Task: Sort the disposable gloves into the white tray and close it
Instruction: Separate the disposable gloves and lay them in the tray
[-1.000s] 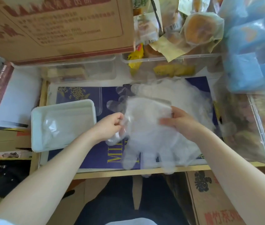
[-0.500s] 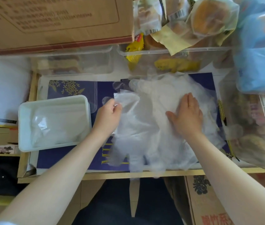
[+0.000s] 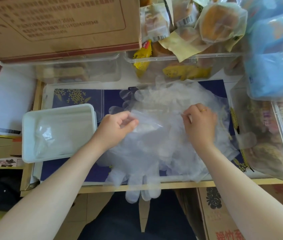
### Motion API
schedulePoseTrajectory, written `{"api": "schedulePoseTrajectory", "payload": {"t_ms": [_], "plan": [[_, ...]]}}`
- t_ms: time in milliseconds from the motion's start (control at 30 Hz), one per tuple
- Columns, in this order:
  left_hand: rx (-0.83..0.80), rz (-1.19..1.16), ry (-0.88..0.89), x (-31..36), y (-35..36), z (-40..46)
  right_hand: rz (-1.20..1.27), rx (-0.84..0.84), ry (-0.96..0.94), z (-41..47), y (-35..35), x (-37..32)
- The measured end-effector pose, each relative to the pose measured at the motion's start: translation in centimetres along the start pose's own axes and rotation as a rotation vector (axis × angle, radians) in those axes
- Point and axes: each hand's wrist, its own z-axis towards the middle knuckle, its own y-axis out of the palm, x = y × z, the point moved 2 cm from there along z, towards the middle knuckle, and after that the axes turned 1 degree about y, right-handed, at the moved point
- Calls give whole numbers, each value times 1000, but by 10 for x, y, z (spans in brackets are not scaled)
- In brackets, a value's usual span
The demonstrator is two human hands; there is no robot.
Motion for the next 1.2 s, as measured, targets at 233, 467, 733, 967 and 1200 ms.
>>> {"api": "schedulePoseTrajectory", "payload": {"t_ms": [233,467,733,967,1200], "plan": [[-33,-28,600,67,-1,-15,-212,200,-434,1,-63,-39],[-161,-149,272,82,8,-12,-295,437,-594,-1,-82,-56],[-139,-287,74,52,21,1,142,73,-344,-5,-61,-34],[-125,-265,15,32,10,12,1042,-417,499,12,-59,-7],[-16,-487,-31,37,-4,12,1557,-412,515,24,-64,-22]]}}
